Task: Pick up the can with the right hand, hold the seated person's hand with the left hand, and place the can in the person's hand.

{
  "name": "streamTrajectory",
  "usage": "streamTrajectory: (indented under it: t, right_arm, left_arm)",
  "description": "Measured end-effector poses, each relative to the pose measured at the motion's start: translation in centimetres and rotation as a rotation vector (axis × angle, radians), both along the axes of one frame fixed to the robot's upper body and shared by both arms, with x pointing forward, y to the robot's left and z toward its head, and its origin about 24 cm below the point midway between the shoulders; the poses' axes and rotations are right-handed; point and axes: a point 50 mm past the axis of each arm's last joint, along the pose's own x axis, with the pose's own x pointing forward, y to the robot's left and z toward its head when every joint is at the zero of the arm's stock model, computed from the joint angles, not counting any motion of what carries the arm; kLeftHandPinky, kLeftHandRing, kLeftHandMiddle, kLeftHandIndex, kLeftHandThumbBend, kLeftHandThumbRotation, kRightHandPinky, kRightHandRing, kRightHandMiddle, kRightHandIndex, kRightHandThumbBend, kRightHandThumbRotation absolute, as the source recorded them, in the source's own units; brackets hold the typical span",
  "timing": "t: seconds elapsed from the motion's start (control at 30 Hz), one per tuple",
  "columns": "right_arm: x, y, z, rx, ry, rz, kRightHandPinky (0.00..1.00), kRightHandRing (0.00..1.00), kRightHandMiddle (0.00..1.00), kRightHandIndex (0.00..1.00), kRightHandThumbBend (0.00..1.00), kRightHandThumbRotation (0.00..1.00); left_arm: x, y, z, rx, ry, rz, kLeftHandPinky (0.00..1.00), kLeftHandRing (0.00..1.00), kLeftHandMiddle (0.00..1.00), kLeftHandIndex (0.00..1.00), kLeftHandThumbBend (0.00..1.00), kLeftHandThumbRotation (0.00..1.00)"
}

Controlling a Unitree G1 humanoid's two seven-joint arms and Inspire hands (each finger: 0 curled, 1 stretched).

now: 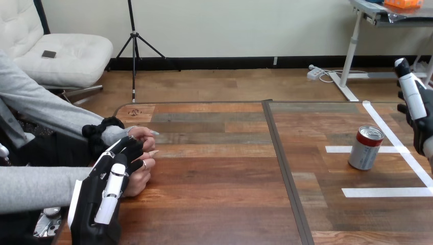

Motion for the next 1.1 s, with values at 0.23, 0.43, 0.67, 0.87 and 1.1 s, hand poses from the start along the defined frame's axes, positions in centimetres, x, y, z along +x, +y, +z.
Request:
streamTrajectory:
  t: [0.23,0.43,0.67,0.87,1.1]
  right_arm:
    - [-0.2,0.1,-0.6,-0.013,0.041,0.007,1.0,1.0,1.0,1.0,1.0,0.99]
    - [-0.5,0.1,-1.2,-0.008,0.062,0.009,1.0,1.0,0.99,0.99,1.0,0.96]
    - [-0.9,0.1,-2.0,-0.016,0.09,0.013,1.0,1.0,0.99,0.97,1.0,0.89]
    - [-1.4,0.1,-2.7,-0.025,0.114,0.008,0.92,0.96,0.96,0.95,1.0,0.84]
    - [-1.8,0.1,-3.5,-0.072,0.164,0.011,0.9,0.99,0.99,0.96,1.0,0.83]
  left_arm:
    - [0.0,0.0,0.0,0.001,0.0,0.0,0.79,0.81,0.77,0.75,0.34,0.65]
    - [0.0,0.0,0.0,0.001,0.001,0.0,0.79,0.81,0.78,0.76,0.37,0.65]
    - [0.0,0.0,0.0,0.001,0.002,0.001,0.79,0.82,0.78,0.76,0.34,0.65]
    - [0.0,0.0,0.0,0.0,0.001,0.001,0.79,0.82,0.78,0.76,0.3,0.65]
    - [0.0,0.1,0.0,0.0,0.001,0.001,0.8,0.82,0.79,0.77,0.27,0.65]
